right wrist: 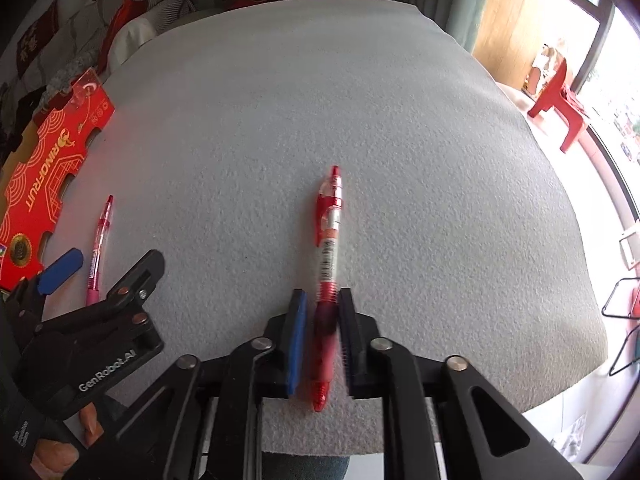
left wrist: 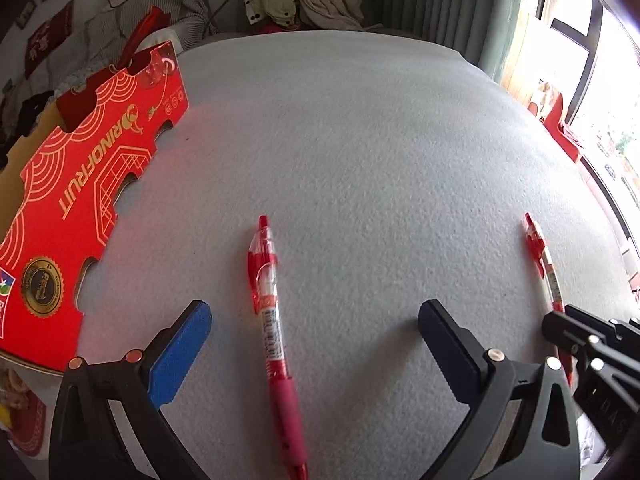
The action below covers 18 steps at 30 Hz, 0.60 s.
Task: Organize rigid objects
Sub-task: 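Grasp a red pen with the right gripper while the left grasps the other red pen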
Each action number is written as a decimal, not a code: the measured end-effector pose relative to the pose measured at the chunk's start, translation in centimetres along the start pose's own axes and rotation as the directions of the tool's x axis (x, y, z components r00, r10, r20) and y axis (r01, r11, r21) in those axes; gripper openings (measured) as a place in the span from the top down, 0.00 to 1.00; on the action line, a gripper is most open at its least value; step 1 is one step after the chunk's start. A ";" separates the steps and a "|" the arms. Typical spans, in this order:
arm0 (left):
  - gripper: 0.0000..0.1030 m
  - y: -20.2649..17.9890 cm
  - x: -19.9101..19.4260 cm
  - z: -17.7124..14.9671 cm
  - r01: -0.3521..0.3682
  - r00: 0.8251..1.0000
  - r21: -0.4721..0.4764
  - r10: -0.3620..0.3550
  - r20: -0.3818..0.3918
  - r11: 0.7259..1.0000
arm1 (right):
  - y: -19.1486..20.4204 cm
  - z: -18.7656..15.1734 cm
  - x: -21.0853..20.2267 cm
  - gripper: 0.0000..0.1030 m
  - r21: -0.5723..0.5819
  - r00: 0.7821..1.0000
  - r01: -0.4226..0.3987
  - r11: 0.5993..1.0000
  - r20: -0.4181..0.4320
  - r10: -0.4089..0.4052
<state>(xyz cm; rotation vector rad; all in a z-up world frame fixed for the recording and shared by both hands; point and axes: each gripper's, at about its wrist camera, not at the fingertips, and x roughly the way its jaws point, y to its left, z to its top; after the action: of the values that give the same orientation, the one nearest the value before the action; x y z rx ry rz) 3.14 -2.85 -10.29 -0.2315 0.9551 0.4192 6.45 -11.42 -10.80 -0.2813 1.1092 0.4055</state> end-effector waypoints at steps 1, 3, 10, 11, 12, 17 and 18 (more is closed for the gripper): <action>0.01 -0.1 0.1 0.0 -0.003 1.000 -0.003 0.003 0.006 1.000 | 0.4 0.1 0.1 0.44 -0.013 0.999 -0.042 0.999 -0.006 0.042; 0.00 0.2 0.2 0.1 -0.010 1.000 -0.023 0.011 0.024 1.000 | 1.0 0.1 0.5 0.43 -0.045 0.998 -0.057 0.997 -0.012 0.056; 0.01 0.0 0.5 0.9 -0.001 1.000 -0.002 0.001 -0.005 1.000 | 2.1 0.2 0.7 0.55 -0.096 1.000 0.000 0.995 -0.004 -0.001; 0.01 0.0 0.6 1.1 0.005 1.000 0.004 -0.005 -0.019 1.000 | 2.1 0.2 0.6 0.85 -0.090 1.000 -0.004 0.996 -0.001 0.004; 0.02 -0.1 0.6 1.4 0.012 0.999 0.013 -0.011 -0.038 1.000 | 2.2 0.3 0.6 0.89 -0.079 1.000 -0.005 0.997 -0.005 0.005; 0.59 -1.9 -0.7 1.6 0.153 0.988 0.215 -0.143 -0.059 0.965 | 0.5 -0.6 -0.2 0.89 0.008 1.000 0.005 1.000 0.026 -0.005; 0.78 -2.4 -0.9 1.5 0.170 0.985 0.245 -0.159 -0.066 0.955 | 0.4 -0.7 -0.2 0.89 0.025 1.000 -0.008 1.000 0.025 0.008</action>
<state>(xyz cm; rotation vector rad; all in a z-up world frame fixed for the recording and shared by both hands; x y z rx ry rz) 4.87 -4.64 -8.68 -0.0905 1.0149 0.1382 5.67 -11.39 -10.95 -0.2487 1.0903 0.4009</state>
